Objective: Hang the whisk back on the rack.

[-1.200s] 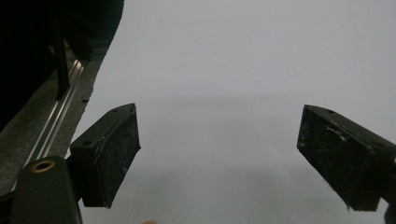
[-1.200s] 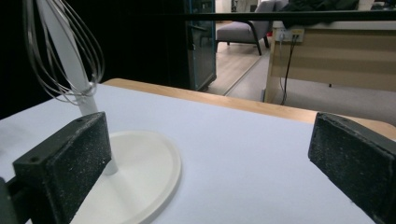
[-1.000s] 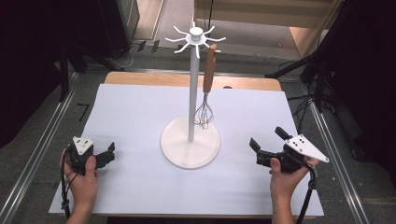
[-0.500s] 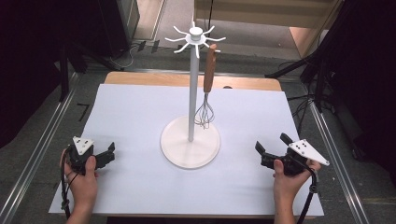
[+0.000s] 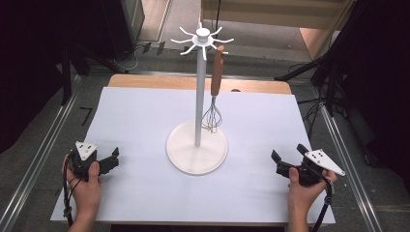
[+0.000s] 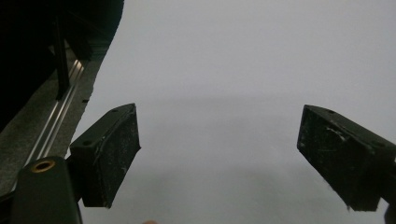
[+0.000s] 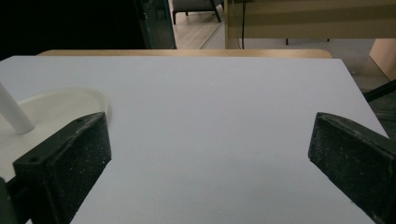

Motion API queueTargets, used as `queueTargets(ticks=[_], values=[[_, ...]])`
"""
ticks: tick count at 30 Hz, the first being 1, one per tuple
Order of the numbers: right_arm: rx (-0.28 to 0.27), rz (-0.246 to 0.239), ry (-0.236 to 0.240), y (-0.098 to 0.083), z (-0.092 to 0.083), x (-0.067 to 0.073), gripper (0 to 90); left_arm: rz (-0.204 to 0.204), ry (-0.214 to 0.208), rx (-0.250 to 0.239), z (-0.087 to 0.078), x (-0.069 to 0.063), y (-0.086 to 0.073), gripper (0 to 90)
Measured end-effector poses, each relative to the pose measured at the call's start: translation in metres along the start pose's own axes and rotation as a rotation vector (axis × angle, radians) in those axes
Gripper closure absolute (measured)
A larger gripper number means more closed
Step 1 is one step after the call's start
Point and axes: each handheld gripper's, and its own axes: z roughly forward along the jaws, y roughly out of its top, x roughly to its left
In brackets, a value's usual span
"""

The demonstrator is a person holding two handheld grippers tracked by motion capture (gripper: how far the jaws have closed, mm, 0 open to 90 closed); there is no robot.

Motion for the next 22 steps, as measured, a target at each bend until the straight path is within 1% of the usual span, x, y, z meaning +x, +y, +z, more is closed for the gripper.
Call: queueTargets(ticks=[5,10,13,14,16,19,22], values=[[0.015,0.007,-0.02,-0.006,-0.001,-0.006,0.0,-0.002,0.0,-0.001,0.0,0.0,0.0,14.0],[0.029,0.018,-0.052,-0.012,-0.003,-0.013,0.0,-0.002,0.0,0.001,0.0,0.0,0.0,14.0],[0.039,0.032,-0.061,-0.016,-0.003,-0.017,0.0,-0.002,0.0,0.0,0.0,0.0,0.0,14.0],[0.042,0.041,-0.062,-0.016,-0.003,-0.018,0.0,-0.002,0.0,0.001,0.0,0.0,0.0,14.0],[0.041,0.041,-0.064,-0.017,-0.002,-0.018,0.0,-0.003,-0.001,0.0,0.0,0.0,0.0,14.0],[0.042,0.027,-0.068,-0.017,-0.001,-0.016,0.0,-0.002,0.001,0.001,0.0,0.0,0.0,14.0],[0.027,0.039,-0.077,-0.014,-0.003,-0.013,0.0,-0.002,0.002,0.003,0.0,0.0,0.0,14.0]])
